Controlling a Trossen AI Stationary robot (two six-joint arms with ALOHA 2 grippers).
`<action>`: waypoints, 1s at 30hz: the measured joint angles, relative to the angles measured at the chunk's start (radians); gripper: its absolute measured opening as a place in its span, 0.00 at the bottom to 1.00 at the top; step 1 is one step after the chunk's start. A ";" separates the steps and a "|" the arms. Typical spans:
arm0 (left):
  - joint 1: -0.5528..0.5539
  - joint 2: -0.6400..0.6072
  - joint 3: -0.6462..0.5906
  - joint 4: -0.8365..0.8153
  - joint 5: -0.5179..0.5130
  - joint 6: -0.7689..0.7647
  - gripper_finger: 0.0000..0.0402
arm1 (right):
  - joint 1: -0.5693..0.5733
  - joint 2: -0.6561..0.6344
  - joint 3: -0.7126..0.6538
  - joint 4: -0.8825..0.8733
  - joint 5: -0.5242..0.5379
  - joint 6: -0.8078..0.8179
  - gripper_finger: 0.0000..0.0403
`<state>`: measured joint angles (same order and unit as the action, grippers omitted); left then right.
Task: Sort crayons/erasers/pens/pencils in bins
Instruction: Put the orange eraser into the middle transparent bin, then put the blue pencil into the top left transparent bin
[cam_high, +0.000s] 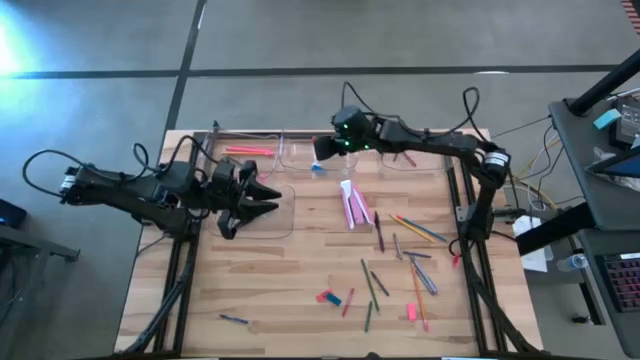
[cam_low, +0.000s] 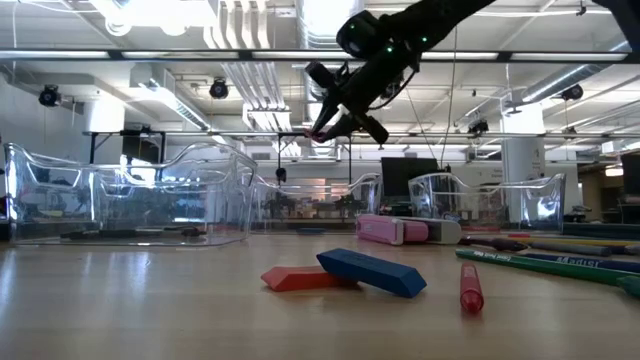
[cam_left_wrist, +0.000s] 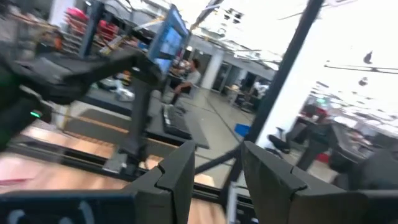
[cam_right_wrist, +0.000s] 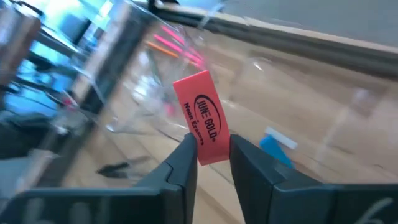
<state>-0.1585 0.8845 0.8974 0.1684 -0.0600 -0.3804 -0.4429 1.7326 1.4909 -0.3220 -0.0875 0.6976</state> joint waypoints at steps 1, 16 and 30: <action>0.000 0.002 0.000 0.001 0.004 -0.004 0.30 | -0.002 0.007 0.022 -0.035 0.000 -0.017 0.23; 0.000 0.018 -0.005 -0.005 0.030 -0.006 0.30 | 0.067 -0.224 0.061 -0.525 0.112 -0.124 0.44; 0.000 0.063 -0.005 -0.003 0.044 -0.006 0.30 | 0.457 -0.578 -0.336 -0.856 0.271 0.289 0.39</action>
<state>-0.1585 0.9478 0.8921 0.1656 -0.0165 -0.3862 0.0143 1.1546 1.1549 -1.1778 0.1837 0.9870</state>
